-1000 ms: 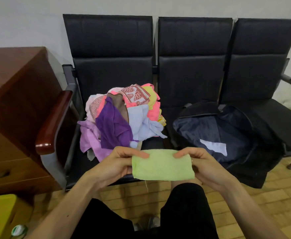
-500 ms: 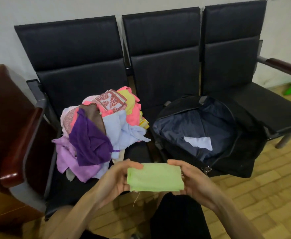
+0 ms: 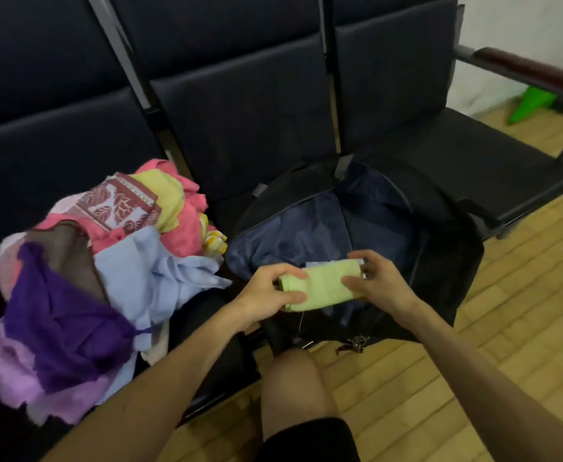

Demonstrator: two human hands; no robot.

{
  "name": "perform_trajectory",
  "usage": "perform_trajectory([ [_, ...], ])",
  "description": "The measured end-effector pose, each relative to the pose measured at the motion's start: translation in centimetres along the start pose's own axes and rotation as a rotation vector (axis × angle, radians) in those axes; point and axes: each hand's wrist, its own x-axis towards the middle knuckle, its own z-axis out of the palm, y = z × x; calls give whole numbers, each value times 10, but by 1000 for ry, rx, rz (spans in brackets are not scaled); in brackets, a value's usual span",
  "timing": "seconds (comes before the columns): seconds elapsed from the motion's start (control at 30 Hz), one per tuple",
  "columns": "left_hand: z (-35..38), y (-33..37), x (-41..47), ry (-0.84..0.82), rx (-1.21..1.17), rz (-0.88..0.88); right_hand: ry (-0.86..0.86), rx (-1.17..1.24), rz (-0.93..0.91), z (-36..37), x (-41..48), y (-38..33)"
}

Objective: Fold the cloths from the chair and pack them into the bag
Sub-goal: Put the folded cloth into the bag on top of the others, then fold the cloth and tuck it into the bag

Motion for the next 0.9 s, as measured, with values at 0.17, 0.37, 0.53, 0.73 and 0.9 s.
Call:
perform_trajectory([
  [0.17, 23, 8, 96, -7, 290, -22, 102, -105, 99, -17, 80, 26],
  [0.37, 44, -20, 125, -72, 404, -100, 121, -306, 174, -5, 110, 55],
  [0.53, 51, -34, 132, -74, 517, -59, 104, -484, 137, -1, 117, 56],
  [0.73, 54, -42, 125, -32, 553, -32, 117, -671, 91, 4, 107, 61],
  [0.9, 26, -18, 96, 10, 548, 87, 230, -647, 79, 6, 84, 32],
])
